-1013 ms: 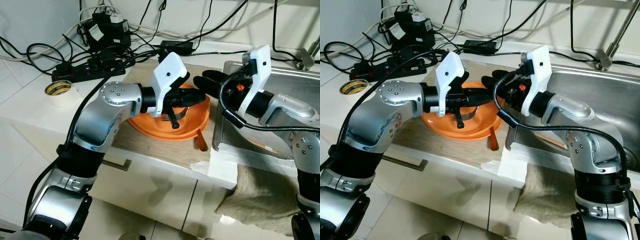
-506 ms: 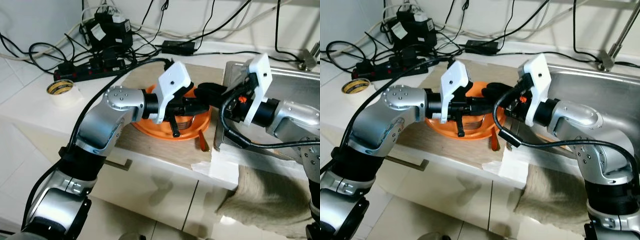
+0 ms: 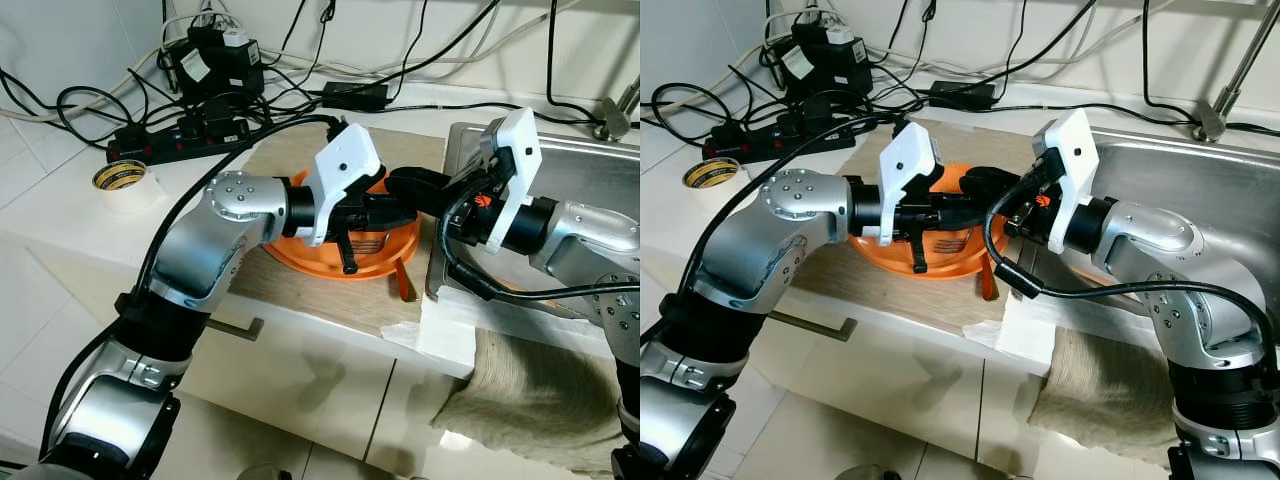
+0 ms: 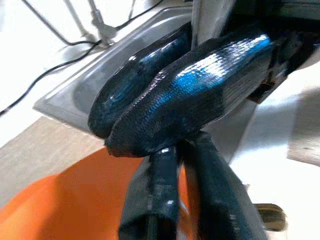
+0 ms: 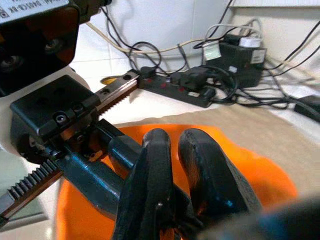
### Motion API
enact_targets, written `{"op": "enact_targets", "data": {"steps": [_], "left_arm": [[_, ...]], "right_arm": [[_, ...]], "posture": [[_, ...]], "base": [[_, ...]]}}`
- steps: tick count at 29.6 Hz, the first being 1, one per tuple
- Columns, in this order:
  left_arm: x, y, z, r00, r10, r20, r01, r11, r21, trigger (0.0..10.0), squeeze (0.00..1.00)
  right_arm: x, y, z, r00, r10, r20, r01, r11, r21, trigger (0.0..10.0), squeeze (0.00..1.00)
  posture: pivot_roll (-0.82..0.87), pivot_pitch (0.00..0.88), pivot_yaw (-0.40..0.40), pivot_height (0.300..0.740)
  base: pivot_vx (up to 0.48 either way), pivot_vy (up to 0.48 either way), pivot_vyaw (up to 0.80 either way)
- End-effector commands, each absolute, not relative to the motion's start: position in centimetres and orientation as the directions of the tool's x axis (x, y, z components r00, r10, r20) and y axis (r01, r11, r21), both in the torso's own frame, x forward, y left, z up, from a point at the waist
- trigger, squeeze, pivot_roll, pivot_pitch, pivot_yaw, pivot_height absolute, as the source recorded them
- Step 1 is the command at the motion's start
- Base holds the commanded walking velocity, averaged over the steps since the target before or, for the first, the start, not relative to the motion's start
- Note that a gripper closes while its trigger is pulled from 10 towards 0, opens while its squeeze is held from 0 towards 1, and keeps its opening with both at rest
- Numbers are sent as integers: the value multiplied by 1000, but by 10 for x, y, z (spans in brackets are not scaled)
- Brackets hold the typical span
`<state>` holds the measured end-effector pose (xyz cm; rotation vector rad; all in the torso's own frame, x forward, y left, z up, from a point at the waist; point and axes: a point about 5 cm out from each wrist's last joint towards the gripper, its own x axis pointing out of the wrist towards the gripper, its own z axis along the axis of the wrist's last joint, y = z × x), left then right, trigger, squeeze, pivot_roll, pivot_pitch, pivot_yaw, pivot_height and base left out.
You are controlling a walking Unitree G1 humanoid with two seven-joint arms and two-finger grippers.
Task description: Kitchen organization
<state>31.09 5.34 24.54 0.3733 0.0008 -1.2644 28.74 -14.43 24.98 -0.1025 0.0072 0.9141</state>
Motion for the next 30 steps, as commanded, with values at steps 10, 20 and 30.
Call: {"op": "enact_targets", "data": {"steps": [10,20,30], "left_arm": [[316,58,261,359,-917,-176,888,277,367,10000,1000],[321,57,257,398,-898,-186,870,305,389,10000,0],[322,56,255,410,-893,-187,864,313,395,10000,0]], "right_arm": [[298,-152,231,702,703,-117,-712,691,-125,10000,0],[301,-142,230,702,709,-70,-709,687,-160,10000,0],[299,-111,240,623,782,18,-774,619,-133,10000,0]], "posture": [[-32,0,61,740],[-35,0,60,740],[-36,0,56,740]], "base": [[0,0,0],[0,0,0],[0,0,0]]}}
